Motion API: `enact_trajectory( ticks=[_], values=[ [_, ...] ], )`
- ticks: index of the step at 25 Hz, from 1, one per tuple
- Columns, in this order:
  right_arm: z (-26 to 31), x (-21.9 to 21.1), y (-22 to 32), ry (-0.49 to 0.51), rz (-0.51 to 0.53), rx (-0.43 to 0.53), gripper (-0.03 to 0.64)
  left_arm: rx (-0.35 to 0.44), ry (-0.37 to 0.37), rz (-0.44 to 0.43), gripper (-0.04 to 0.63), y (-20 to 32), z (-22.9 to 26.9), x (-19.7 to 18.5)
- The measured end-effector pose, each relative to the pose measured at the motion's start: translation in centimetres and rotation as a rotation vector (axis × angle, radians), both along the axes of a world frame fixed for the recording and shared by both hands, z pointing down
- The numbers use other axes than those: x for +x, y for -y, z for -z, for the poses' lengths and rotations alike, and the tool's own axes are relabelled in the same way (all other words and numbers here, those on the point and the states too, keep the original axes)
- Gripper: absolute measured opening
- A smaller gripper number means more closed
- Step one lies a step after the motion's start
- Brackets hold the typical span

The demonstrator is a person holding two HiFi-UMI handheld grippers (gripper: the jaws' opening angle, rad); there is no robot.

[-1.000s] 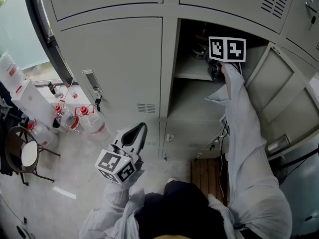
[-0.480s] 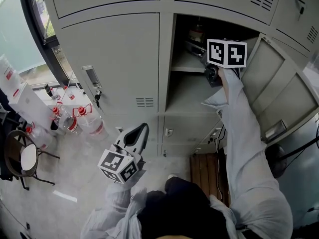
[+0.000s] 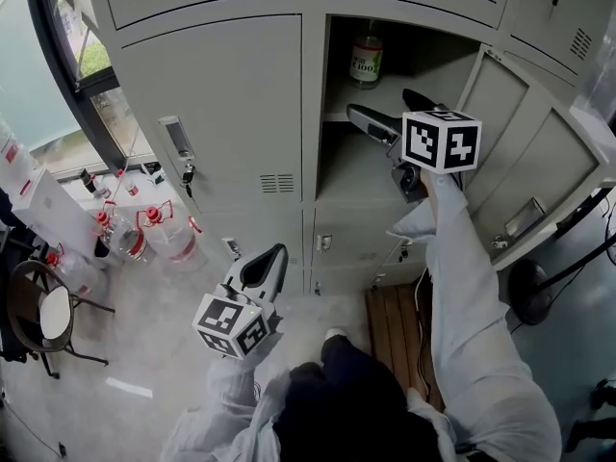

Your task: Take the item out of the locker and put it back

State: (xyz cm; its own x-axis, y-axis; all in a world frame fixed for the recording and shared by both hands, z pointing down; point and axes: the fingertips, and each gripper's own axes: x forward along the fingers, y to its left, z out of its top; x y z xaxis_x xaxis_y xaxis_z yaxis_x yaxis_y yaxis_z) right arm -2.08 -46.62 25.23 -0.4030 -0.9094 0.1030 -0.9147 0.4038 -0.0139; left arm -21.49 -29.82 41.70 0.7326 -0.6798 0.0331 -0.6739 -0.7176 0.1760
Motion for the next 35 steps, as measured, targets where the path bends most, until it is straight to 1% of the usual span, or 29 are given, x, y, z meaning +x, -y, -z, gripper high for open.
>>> enact_trajectory(
  ticks=[3, 4, 8, 11, 14, 16, 18, 19, 22, 23, 25, 27, 31, 33, 35],
  values=[
    [-0.6, -0.9, -3.1, 0.024, 0.027, 0.011, 0.544, 0.005, 0.041, -0.013, 0.008, -0.2, -0.2, 0.2],
    [-0.7, -1.1, -4.3, 0.035, 0.034, 0.018, 0.534, 0.008, 0.045, -0.017, 0.008, -0.2, -0.2, 0.3],
    [-1.3, -1.3, -8.7, 0.055, 0.041, 0.061, 0.507, 0.012, 0.031, -0.039, 0.008, 0.0, -0.1, 1.4],
    [-2.2, -0.8, -12.1, 0.074, 0.042, 0.090, 0.478, 0.032, 0.037, -0.045, 0.009, -0.3, 0.3, 2.7],
    [-3.0, -0.2, -15.3, 0.122, 0.036, 0.104, 0.449, 0.043, 0.028, -0.035, 0.008, -0.6, 0.9, 3.7],
    [-3.3, 0.0, -17.2, 0.139, 0.056, 0.107, 0.425, 0.043, 0.018, -0.024, 0.008, -0.7, 1.2, 4.3],
    [-3.5, 0.4, -18.9, 0.133, 0.060, 0.120, 0.391, 0.040, 0.009, -0.021, 0.008, -1.0, 1.6, 5.1],
    [-3.6, 0.8, -19.7, 0.118, 0.043, 0.128, 0.361, 0.039, 0.006, -0.019, 0.008, -1.2, 1.8, 5.6],
    [-4.9, 2.2, -21.8, 0.065, -0.035, 0.136, 0.229, 0.042, -0.006, -0.001, 0.008, -1.8, 2.4, 6.8],
    [-5.5, 2.6, -22.5, 0.059, -0.054, 0.138, 0.199, 0.046, -0.014, 0.009, 0.008, -2.0, 2.5, 7.1],
    [-7.0, 3.2, -23.9, 0.069, -0.081, 0.137, 0.179, 0.053, -0.025, 0.025, 0.009, -2.6, 2.6, 7.7],
    [-9.0, 4.0, -25.0, 0.086, -0.114, 0.114, 0.161, 0.050, -0.018, 0.034, 0.008, -3.4, 2.2, 8.2],
    [-12.8, 6.2, -26.2, 0.155, -0.156, 0.047, 0.047, 0.020, -0.006, 0.039, 0.008, -5.0, 0.4, 9.2],
    [-14.2, 7.0, -26.8, 0.175, -0.161, 0.033, -0.001, 0.011, -0.002, 0.035, 0.008, -5.9, -0.7, 9.9],
    [-15.4, 7.5, -27.4, 0.167, -0.163, 0.023, -0.002, 0.004, -0.001, 0.032, 0.008, -6.6, -1.7, 10.5]
  ],
)
